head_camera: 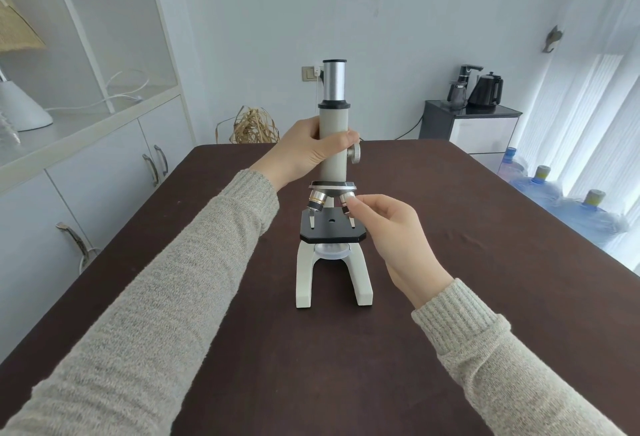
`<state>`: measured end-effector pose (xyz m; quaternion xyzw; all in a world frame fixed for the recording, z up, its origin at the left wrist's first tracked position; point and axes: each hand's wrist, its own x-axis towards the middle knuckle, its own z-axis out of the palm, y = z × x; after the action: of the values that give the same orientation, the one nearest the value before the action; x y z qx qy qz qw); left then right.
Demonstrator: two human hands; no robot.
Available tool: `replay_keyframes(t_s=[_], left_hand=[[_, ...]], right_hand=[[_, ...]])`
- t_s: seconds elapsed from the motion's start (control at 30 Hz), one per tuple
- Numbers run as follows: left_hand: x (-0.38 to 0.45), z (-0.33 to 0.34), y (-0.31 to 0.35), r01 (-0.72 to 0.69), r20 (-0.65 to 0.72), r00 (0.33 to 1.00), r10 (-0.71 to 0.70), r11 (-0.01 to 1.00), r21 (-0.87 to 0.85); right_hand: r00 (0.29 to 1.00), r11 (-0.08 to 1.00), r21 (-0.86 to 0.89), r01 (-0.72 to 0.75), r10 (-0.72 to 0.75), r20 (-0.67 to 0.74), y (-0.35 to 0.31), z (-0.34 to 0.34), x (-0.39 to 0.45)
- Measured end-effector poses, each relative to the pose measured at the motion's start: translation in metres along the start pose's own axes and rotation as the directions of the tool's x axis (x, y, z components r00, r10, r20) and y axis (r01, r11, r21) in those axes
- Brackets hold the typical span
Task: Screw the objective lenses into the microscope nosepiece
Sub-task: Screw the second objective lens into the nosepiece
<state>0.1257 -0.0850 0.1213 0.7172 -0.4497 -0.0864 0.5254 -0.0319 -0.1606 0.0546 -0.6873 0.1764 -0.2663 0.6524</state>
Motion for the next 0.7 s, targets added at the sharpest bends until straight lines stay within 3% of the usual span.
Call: replay_keyframes(t_s=[0.37, 0.7], left_hand=[[-0.0008, 0.0001, 0.0007, -0.009, -0.001, 1.000, 0.009, 1.000, -0.002], [-0.0009, -0.0003, 0.0007, 0.004, -0.004, 1.000, -0.004, 1.000, -0.002]], right_hand=[[0.999, 0.997, 0.075, -0.026, 0.029, -0.034, 0.0004, 0.0021, 0.0054], [0.999, 0.999, -0.008, -0.041, 0.041, -0.028, -0.0035, 0.0036, 0.0038]])
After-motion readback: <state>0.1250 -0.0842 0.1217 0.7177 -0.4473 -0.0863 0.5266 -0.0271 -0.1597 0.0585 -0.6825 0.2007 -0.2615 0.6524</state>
